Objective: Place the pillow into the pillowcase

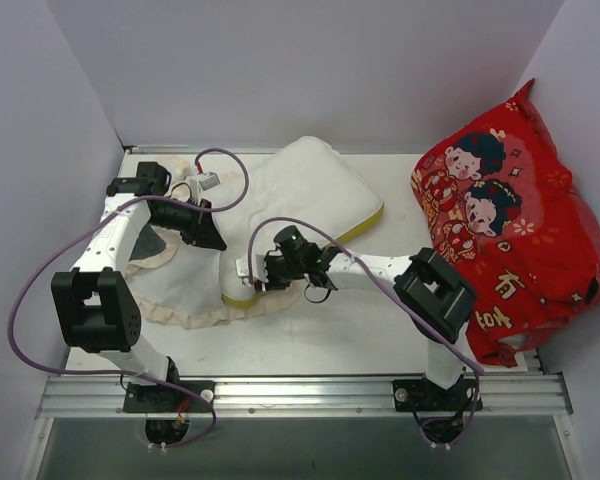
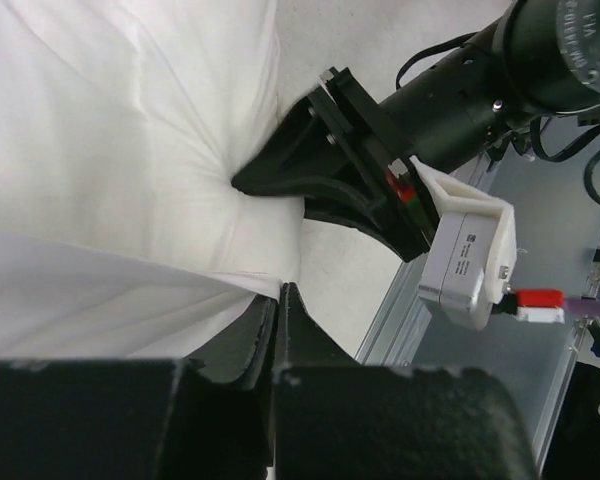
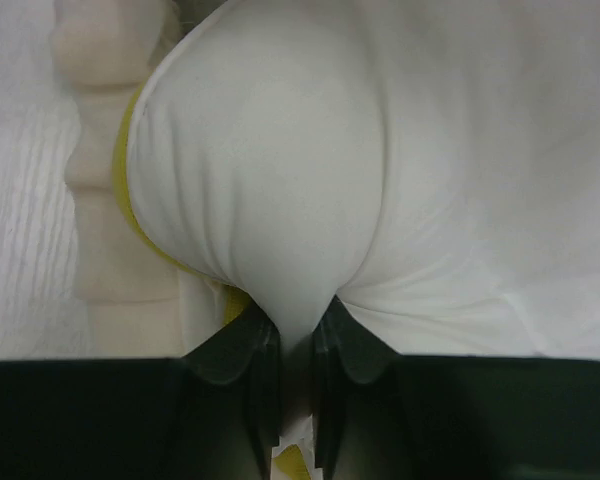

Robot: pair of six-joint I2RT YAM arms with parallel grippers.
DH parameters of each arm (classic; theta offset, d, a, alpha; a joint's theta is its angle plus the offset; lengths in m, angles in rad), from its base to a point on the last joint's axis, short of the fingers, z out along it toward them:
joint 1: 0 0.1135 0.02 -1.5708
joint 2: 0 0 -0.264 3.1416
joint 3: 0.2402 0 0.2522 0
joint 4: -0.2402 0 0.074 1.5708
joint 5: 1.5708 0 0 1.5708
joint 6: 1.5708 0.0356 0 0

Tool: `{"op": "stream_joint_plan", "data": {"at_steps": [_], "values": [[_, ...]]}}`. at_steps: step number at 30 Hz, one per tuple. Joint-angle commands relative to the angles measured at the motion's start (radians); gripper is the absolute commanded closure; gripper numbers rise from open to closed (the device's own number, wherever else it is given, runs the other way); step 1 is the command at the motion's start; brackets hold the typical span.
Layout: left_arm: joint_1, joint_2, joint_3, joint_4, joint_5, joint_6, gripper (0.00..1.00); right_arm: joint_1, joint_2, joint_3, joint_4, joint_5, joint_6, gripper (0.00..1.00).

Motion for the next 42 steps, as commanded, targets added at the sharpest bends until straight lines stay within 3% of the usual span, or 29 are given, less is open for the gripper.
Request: {"op": "stream_joint_plan", "data": {"at_steps": [1, 7, 14, 22, 25, 26, 27, 28, 30, 31, 34, 36, 38, 41, 42], "values": [[0.0, -0.026, -0.005, -0.001, 0.044, 0.017, 1.0, 0.006, 0.016, 0.13, 0.073, 0.104, 0.138, 0.98], [0.0, -0.032, 0.029, -0.059, 0.117, 0.049, 1.0, -0.014, -0.006, 0.319, 0.034, 0.172, 0.525, 1.0], [0.002, -0.018, 0.069, -0.073, 0.171, 0.007, 1.0, 0.039, 0.114, 0.393, 0.035, 0.298, 0.741, 1.0], [0.072, 0.014, 0.049, -0.074, 0.177, -0.024, 1.0, 0.062, 0.282, 0.477, 0.09, 0.19, 1.07, 1.0], [0.112, 0.031, 0.057, -0.06, 0.14, -0.027, 1.0, 0.044, 0.255, 0.468, 0.087, 0.131, 1.114, 0.82], [0.118, 0.035, 0.058, -0.057, 0.119, -0.027, 0.97, 0.035, 0.237, 0.45, 0.08, 0.112, 1.116, 0.72], [0.121, 0.037, 0.061, -0.044, 0.091, -0.027, 0.91, 0.026, 0.211, 0.441, 0.035, 0.085, 1.108, 0.5], [0.123, 0.032, 0.066, -0.034, 0.065, -0.027, 0.81, 0.003, 0.15, 0.437, 0.0, 0.074, 1.078, 0.43], [0.121, 0.025, 0.069, -0.025, -0.014, -0.008, 0.74, -0.029, 0.081, 0.414, -0.13, 0.062, 1.03, 0.35], [0.121, 0.011, 0.08, -0.022, -0.041, 0.021, 0.65, -0.06, 0.012, 0.41, -0.182, 0.048, 0.977, 0.35], [0.121, -0.032, 0.097, -0.007, -0.137, 0.083, 0.52, -0.108, -0.108, 0.361, -0.379, 0.038, 0.912, 0.37], [0.118, -0.061, 0.101, 0.034, -0.201, 0.101, 0.27, -0.143, -0.16, 0.281, -0.477, 0.055, 0.906, 0.4], [0.085, -0.106, 0.085, 0.073, -0.26, 0.134, 0.2, -0.181, -0.225, 0.221, -0.519, 0.055, 0.996, 0.42], [0.014, -0.17, 0.029, 0.146, -0.36, 0.181, 0.18, -0.226, -0.303, 0.073, -0.53, 0.038, 1.143, 0.44], [-0.06, -0.189, -0.029, 0.192, -0.378, 0.186, 0.18, -0.255, -0.317, 0.04, -0.51, 0.029, 1.235, 0.44]]}}
